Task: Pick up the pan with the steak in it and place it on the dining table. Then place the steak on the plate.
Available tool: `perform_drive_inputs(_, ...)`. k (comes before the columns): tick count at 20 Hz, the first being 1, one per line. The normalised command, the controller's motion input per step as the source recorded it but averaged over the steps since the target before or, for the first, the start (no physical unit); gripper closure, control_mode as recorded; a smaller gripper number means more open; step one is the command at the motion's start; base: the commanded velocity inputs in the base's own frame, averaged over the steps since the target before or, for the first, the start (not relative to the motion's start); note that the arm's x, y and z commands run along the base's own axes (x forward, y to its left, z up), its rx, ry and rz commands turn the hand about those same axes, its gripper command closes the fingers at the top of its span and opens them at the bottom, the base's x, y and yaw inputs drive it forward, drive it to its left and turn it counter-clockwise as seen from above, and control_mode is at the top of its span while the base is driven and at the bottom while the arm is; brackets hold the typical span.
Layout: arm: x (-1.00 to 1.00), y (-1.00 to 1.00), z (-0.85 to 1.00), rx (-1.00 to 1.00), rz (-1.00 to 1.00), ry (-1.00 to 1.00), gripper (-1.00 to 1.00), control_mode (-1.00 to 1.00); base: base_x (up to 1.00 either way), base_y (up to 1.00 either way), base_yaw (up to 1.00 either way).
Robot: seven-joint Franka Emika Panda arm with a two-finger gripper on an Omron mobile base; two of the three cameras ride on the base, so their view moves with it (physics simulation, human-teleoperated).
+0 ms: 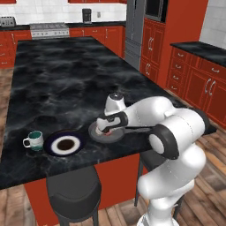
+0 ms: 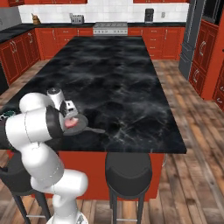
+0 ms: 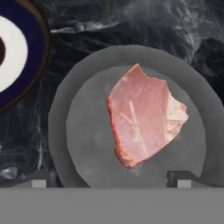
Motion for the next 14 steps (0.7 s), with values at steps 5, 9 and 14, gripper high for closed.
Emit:
perform_drive_inputs(5, 0.27, 0.24, -0.31, 0.00, -0.11, 0.00, -1.00, -1.00, 0.00, 0.00, 0.00)
perform_drive_inputs(9, 0.09, 0.05, -0.07, 0.00, -0.04, 0.00, -1.00, -1.00, 0.00, 0.00, 0.00)
perform_drive_inputs(14, 0.53, -0.01, -0.10, 0.00, 0.00, 0.00, -1.00, -1.00, 0.00, 0.00, 0.00)
